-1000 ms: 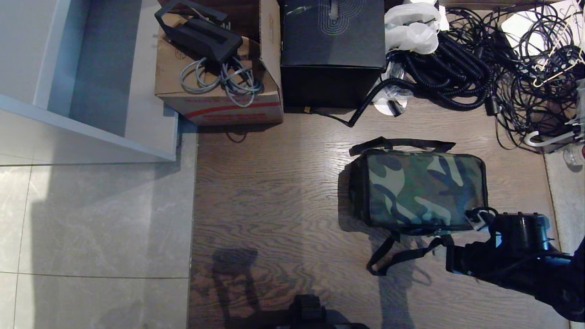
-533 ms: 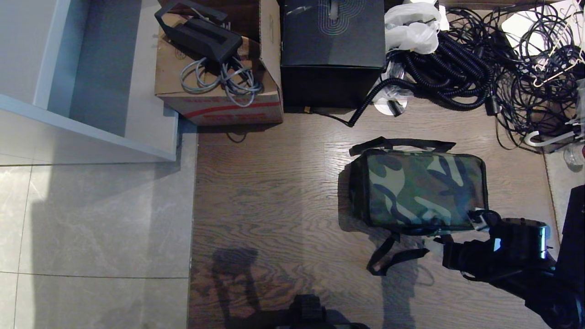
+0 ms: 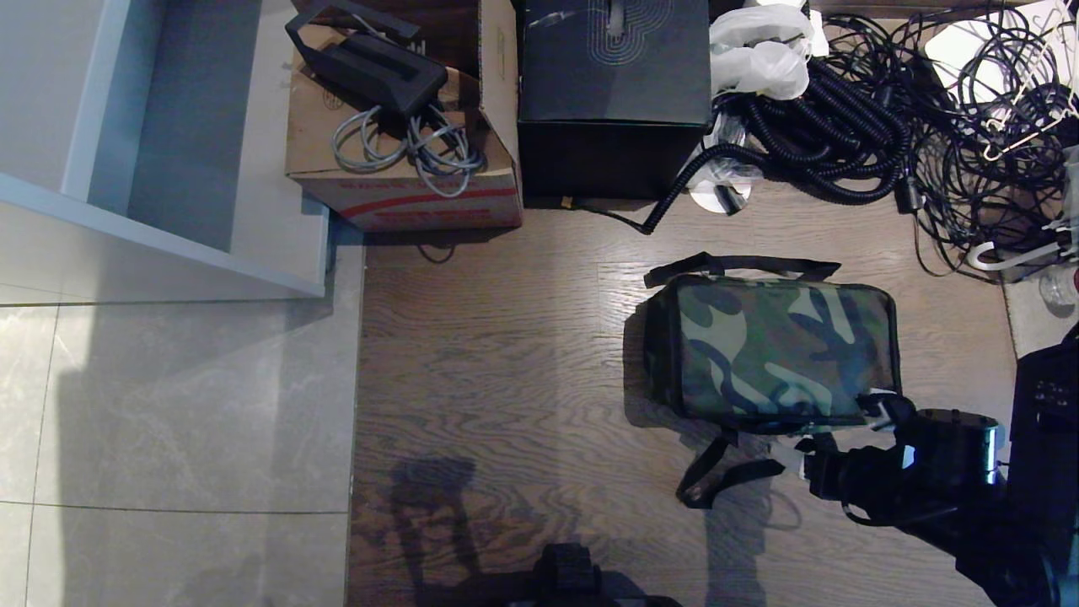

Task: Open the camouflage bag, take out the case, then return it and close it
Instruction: Open the top of the storage box

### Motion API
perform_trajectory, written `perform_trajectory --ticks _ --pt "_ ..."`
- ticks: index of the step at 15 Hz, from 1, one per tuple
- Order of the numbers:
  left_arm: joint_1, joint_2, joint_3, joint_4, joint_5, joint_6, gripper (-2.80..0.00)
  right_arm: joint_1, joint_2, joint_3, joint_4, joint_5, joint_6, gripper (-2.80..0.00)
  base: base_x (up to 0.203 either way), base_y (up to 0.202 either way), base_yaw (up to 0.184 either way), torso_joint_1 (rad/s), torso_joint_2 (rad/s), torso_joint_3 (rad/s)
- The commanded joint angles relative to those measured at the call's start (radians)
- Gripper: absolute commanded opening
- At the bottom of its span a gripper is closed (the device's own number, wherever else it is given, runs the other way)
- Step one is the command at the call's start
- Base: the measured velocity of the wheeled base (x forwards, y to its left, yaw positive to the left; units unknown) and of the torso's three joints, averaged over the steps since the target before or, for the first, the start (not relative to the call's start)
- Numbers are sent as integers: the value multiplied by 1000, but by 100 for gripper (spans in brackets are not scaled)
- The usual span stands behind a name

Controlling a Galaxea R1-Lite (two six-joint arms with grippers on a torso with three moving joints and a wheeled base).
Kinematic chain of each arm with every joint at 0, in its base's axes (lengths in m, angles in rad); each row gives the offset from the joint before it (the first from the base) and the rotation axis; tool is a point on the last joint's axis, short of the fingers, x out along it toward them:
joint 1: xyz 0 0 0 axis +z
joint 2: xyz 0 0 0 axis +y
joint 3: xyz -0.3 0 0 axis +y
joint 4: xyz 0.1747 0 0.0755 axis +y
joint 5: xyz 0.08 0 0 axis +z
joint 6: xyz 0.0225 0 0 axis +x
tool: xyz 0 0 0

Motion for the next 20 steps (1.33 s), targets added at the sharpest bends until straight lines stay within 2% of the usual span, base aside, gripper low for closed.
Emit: perform_trajectory --ticks 1,15,18,20 --pt "0 0 0 -1 0 -1 -280 -2 31 2 -29 2 -2 0 0 0 0 0 0 0" --pt "0 0 0 -1 0 -1 -280 -11 109 40 -30 6 -14 0 0 0 0 0 0 0" --pt "0 0 0 -1 0 -1 -280 -16 130 48 -30 6 -36 0 0 0 0 0 0 0" --pt "0 0 0 -1 0 -1 -280 -33 106 43 -30 4 -89 0 0 0 0 0 0 0"
